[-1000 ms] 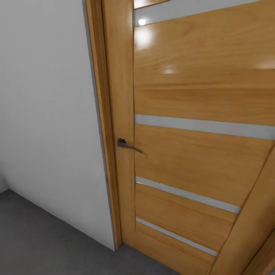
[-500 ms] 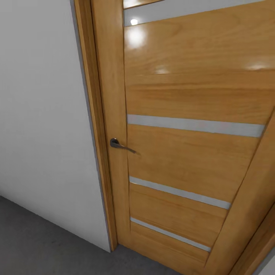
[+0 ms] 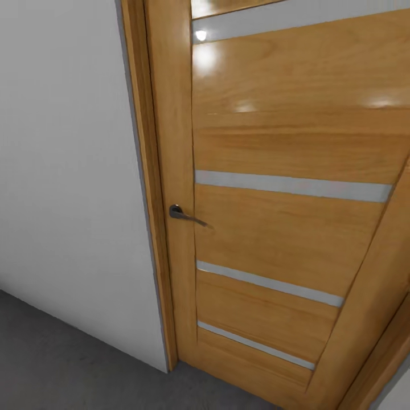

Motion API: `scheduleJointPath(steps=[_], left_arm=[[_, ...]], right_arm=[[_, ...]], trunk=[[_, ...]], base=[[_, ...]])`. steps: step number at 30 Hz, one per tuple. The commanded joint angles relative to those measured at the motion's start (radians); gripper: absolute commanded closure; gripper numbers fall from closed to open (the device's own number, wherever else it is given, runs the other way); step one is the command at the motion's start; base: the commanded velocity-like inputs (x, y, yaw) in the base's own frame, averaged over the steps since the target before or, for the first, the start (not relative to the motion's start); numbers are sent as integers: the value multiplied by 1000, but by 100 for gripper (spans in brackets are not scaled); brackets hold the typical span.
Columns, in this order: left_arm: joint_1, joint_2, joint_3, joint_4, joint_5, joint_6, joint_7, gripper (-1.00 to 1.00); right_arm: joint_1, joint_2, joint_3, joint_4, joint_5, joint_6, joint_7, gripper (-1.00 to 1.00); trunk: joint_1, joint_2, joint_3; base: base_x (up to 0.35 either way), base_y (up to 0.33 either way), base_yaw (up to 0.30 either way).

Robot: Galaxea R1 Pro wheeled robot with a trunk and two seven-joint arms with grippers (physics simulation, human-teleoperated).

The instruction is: Move the two storage containers from the living room to the garage. In the garage, place one container on the floor and stack the other container on top of it (either order is fine).

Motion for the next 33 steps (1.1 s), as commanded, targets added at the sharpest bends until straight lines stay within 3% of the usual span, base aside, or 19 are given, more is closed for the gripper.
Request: scheduleJointPath(steps=[1, 33], left_arm=[[0, 0, 0, -1, 5, -1, 0, -100], [0, 0, -2, -1, 2, -1, 0, -100]], right_arm=[[0, 1, 6, 0, 1, -3, 0, -100], [0, 0, 6, 0, 1, -3, 0, -100]], trunk=[[0, 0, -1], [0, 0, -1]], base=[[-48, 48, -189], [-3, 3, -240]])
